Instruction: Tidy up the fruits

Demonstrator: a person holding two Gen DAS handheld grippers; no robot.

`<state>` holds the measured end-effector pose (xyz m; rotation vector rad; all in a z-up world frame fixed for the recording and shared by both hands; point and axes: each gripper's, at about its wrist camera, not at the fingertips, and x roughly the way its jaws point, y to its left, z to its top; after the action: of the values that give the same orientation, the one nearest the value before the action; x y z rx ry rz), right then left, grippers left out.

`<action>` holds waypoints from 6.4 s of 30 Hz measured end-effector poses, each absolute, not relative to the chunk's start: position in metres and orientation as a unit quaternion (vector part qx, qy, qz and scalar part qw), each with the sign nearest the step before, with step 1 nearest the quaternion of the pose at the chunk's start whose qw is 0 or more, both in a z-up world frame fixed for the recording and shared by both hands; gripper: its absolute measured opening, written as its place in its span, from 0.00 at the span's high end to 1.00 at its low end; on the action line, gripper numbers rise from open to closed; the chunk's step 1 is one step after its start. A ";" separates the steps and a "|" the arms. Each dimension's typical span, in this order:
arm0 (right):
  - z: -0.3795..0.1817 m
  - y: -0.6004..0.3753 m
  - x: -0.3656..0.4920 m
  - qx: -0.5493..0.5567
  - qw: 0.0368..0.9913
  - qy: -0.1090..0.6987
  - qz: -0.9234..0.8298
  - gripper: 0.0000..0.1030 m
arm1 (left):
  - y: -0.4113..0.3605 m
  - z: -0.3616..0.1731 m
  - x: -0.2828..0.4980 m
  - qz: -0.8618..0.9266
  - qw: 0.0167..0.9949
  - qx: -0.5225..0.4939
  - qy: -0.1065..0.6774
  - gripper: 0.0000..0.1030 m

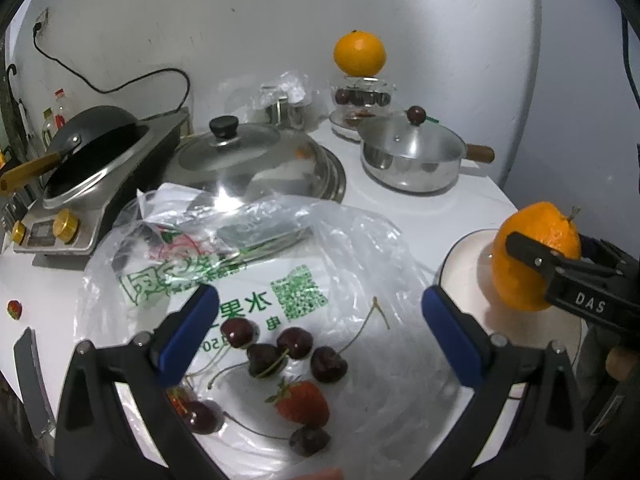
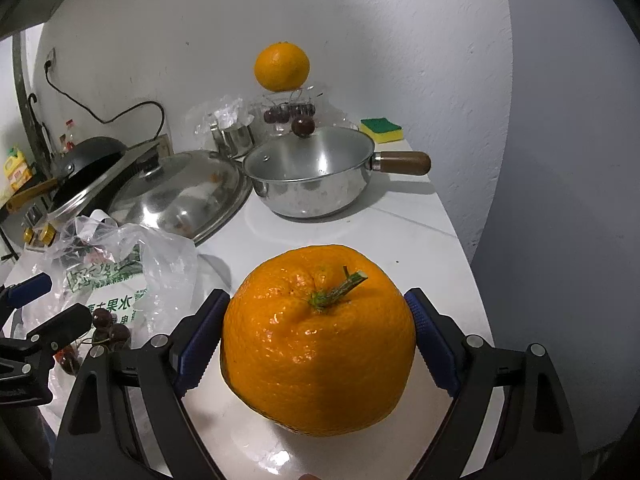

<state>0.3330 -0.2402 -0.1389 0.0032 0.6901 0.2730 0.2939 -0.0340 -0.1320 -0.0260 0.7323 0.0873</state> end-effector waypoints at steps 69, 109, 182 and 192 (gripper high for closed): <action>-0.083 -0.161 0.251 -0.056 0.943 0.290 0.153 0.10 | 0.047 -0.090 0.195 0.051 0.951 -0.062 0.298 0.01; -0.158 -0.063 0.232 -0.101 0.896 0.371 0.221 0.41 | 0.113 -0.152 0.169 0.074 0.931 -0.091 0.346 0.01; -0.132 -0.139 0.255 -0.034 0.914 0.331 0.232 0.65 | 0.000 -0.172 0.245 -0.050 0.910 0.006 0.412 0.36; -0.138 -0.149 0.249 -0.025 0.911 0.334 0.239 0.65 | -0.016 -0.190 0.244 -0.056 0.893 0.013 0.446 0.43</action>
<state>0.2495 -0.1491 -0.1383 -0.0513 0.6890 0.4936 0.2436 -0.0160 -0.1902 0.0266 0.9241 -0.1151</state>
